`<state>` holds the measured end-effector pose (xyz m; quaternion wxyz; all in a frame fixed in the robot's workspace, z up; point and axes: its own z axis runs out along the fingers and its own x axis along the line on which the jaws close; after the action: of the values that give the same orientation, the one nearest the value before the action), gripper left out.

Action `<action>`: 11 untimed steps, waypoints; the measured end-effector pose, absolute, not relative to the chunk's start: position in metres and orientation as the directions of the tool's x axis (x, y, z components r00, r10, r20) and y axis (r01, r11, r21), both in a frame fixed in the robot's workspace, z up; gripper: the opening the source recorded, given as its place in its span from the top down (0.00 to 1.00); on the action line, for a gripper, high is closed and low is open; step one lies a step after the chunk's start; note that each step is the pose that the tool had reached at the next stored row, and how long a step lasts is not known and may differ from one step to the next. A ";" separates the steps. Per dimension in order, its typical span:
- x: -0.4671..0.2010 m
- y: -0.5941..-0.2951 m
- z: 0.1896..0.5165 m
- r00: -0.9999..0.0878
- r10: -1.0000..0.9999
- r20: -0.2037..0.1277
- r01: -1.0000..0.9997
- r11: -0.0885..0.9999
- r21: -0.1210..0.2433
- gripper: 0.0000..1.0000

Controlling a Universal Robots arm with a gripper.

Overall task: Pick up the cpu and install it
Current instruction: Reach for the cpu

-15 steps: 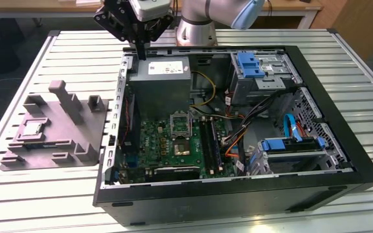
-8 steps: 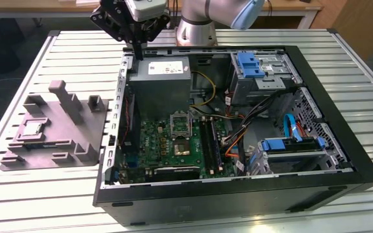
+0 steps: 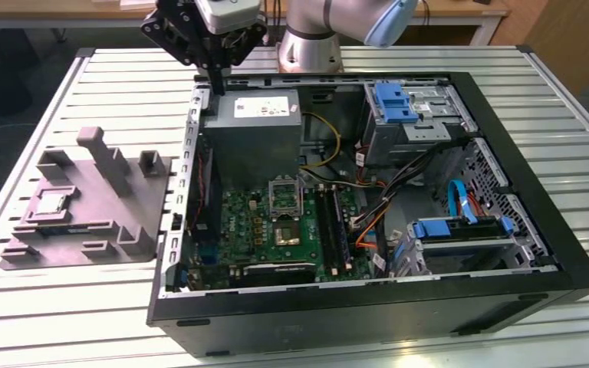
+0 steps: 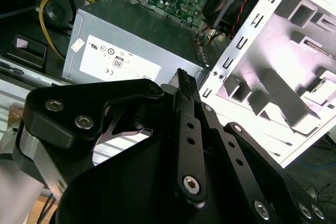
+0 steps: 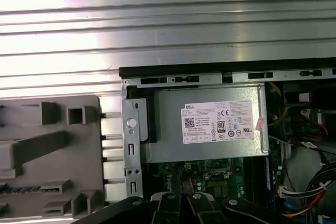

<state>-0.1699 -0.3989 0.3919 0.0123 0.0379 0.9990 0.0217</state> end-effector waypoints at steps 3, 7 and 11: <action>-0.170 -0.399 0.392 -0.997 0.076 -0.023 0.075 0.996 0.044 0.89; -0.171 -0.399 0.392 -0.997 0.076 -0.023 0.075 0.996 0.044 0.89; -0.173 -0.399 0.392 -0.997 0.076 -0.023 0.075 0.996 0.044 0.89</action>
<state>-0.1730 -0.3989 0.3919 0.0122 0.0379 0.9990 0.0217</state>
